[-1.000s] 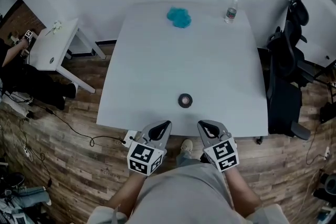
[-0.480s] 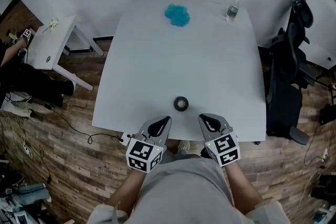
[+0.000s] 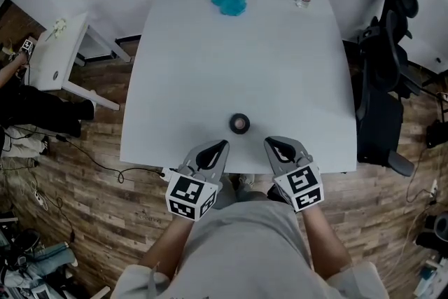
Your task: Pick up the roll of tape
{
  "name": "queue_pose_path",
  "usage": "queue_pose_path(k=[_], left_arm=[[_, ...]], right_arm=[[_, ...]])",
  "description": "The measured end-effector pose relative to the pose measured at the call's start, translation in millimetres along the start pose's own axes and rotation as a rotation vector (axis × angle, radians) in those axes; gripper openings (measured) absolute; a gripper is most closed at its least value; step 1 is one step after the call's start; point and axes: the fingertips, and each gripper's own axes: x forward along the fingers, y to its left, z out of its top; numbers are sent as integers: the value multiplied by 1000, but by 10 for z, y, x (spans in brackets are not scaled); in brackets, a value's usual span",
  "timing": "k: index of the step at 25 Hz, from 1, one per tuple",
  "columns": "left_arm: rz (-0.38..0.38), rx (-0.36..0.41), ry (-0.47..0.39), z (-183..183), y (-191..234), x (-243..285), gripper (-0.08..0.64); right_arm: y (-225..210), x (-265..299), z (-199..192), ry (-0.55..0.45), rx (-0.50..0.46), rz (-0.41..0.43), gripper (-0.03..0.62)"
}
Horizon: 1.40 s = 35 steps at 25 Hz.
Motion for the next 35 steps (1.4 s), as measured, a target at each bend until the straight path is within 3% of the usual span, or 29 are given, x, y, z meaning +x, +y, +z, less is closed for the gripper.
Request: queue_pose_path(k=[17,35], left_arm=[[-64,22,55,2,211,202,18],[-96,24,109,-264,560,503,18]], right_arm=[[-94,236,-46,32,40,-27,6],[-163,756,-363,129,29,-28,8]])
